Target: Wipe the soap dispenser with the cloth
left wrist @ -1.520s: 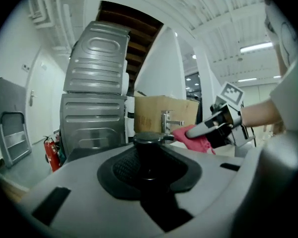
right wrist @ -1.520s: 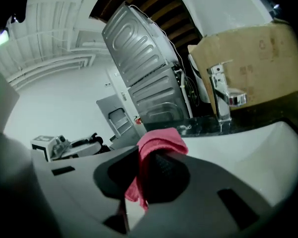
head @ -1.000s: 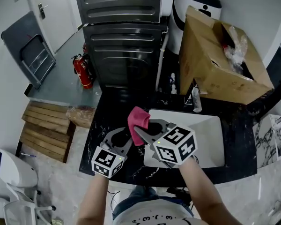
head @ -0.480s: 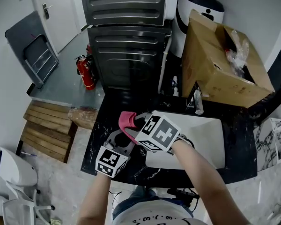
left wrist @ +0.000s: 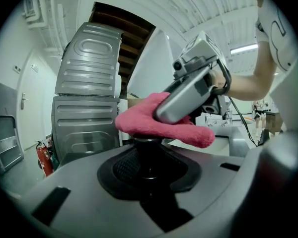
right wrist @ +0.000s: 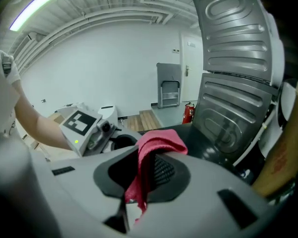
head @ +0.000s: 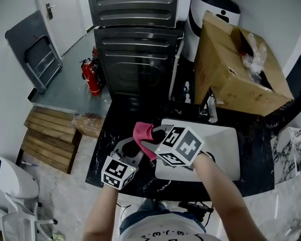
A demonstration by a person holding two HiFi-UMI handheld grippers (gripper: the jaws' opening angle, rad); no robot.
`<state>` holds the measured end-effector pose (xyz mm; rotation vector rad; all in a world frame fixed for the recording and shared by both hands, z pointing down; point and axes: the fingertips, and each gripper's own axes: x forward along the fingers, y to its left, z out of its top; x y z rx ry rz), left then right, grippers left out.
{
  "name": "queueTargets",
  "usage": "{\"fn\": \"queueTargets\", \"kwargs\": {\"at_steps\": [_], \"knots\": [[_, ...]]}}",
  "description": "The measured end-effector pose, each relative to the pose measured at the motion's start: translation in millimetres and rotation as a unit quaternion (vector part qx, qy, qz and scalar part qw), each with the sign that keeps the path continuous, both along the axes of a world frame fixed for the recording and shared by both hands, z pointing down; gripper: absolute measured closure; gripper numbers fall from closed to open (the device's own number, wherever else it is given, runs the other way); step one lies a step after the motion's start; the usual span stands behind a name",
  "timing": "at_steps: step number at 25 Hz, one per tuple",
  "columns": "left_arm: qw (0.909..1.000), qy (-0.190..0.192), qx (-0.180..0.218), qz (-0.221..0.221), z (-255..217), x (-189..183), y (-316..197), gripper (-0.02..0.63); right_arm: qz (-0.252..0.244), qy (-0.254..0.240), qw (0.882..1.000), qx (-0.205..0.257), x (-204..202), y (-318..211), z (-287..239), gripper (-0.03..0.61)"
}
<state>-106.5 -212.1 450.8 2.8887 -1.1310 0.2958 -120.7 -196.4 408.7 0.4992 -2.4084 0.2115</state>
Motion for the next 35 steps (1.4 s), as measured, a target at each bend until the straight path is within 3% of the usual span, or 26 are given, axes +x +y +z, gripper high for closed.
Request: {"fn": "queueTargets", "kwargs": {"at_steps": [4,8,12,16,19,21,23,25,28,29,32,35], "knots": [[1.0000,0.004,0.001,0.001,0.5,-0.6,-0.2,0.508,-0.002,-0.002,1.000,-0.013,18.3,15.8,5.6,0.531],[1.0000,0.002,0.003,0.001,0.4,-0.1,-0.4,0.506,0.066,-0.055,0.996,-0.025,46.3,19.8,9.9,0.531],[0.9999,-0.011,0.009,-0.002,0.0,0.0,-0.3,0.502,0.177,-0.104,0.978,-0.033,83.9,21.3,19.5,0.531],[0.9997,-0.023,0.006,-0.010,1.4,0.5,-0.9,0.499,0.235,-0.141,0.960,-0.051,107.5,30.5,29.8,0.531],[0.9993,0.011,-0.026,-0.026,0.7,-2.9,-3.9,0.506,0.253,-0.140,0.956,-0.056,115.4,34.4,36.8,0.531],[0.9939,0.076,-0.064,-0.047,-1.2,-11.9,-8.9,0.508,0.257,-0.140,0.955,-0.058,117.4,36.9,38.6,0.531],[0.9751,0.178,-0.115,-0.066,-5.4,-25.2,-14.5,0.508,0.256,-0.140,0.955,-0.058,117.5,39.1,39.1,0.531],[0.9463,0.273,-0.155,-0.079,-10.4,-36.9,-18.0,0.508,0.254,-0.141,0.955,-0.058,117.1,40.5,39.4,0.531],[0.8994,0.376,-0.202,-0.094,-15.0,-47.4,-22.6,0.508,0.256,-0.149,0.954,-0.053,116.8,39.3,38.3,0.531],[0.8789,0.412,-0.220,-0.096,-16.1,-49.9,-24.0,0.508,0.258,-0.154,0.952,-0.052,116.2,38.2,37.2,0.531],[0.8012,0.529,-0.266,-0.085,-24.2,-56.2,-27.2,0.508,0.268,-0.173,0.946,-0.049,113.3,33.6,33.9,0.531],[0.7410,0.605,-0.285,-0.063,-32.9,-60.4,-29.2,0.508,0.276,-0.186,0.942,-0.031,111.5,26.2,28.5,0.531]]}}
